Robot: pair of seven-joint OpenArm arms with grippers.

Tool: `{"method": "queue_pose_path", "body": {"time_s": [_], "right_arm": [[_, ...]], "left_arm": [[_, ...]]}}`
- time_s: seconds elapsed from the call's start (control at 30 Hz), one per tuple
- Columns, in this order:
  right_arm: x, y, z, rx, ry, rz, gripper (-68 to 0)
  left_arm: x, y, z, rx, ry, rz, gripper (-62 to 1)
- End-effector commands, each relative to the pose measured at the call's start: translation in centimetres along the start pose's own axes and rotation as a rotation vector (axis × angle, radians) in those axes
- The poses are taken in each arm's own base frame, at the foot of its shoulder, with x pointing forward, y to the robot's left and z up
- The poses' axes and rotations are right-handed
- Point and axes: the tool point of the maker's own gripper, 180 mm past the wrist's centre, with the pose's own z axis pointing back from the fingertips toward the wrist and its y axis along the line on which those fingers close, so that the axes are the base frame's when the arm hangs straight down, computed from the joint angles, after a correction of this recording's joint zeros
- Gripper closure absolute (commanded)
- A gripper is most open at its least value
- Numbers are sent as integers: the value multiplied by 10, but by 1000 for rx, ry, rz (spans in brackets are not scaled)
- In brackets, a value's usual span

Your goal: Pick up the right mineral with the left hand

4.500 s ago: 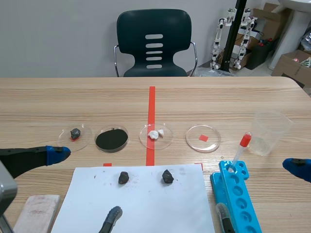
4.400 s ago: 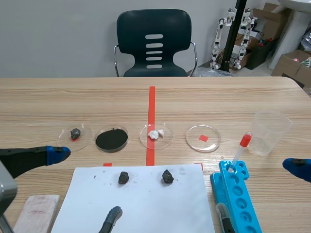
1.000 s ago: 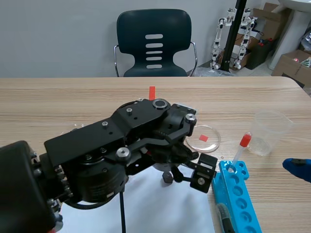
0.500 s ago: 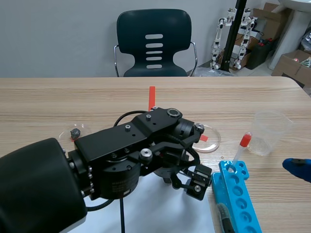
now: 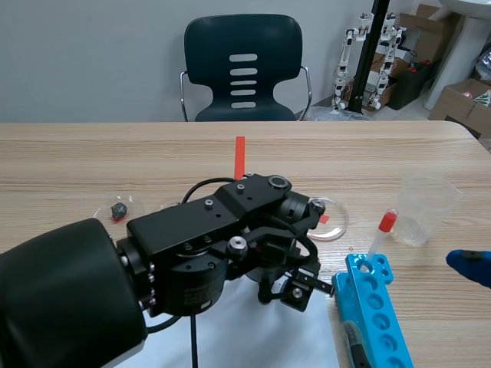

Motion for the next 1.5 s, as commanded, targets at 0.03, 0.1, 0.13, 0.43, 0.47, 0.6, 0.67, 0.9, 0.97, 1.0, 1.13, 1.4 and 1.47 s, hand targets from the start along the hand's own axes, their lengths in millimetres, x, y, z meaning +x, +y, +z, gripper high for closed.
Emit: {"method": "queue_pose_path", "body": {"time_s": [0.03,0.1,0.13,0.43,0.47,0.6,0.67,0.9,0.97,1.0,1.13,1.4,1.47], "right_arm": [[13,-3,-3,-6,-46,5,-679],[13,-3,-3,-6,-46,5,-679],[13,-3,-3,-6,-46,5,-679],[13,-3,-3,-6,-46,5,-679],[13,-3,-3,-6,-46,5,-679],[13,-3,-3,-6,-46,5,-679],[13,-3,-3,-6,-46,5,-679],[13,-3,-3,-6,-46,5,-679],[13,-3,-3,-6,-46,5,-679],[13,-3,-3,-6,-46,5,-679],[13,-3,-3,-6,-46,5,-679],[13,-3,-3,-6,-46,5,-679],[13,-3,-3,-6,-46,5,-679]], "left_arm": [[16,-10,9,-26,-40,2,-345],[16,-9,9,-25,-40,2,-304],[16,-9,9,-25,-40,2,-291],[19,-9,9,-24,-57,2,-280],[19,-9,8,-24,-57,2,-280],[20,-9,8,-25,-66,4,-280],[22,-9,8,-26,-74,4,-280],[19,-8,1,-29,-70,20,-280],[19,-8,1,-29,-73,20,-280],[19,-9,2,-30,-73,20,-280],[20,-10,2,-32,-72,20,-280],[18,-10,2,-32,-65,20,-156],[18,-10,2,-32,-65,20,-155]]}}
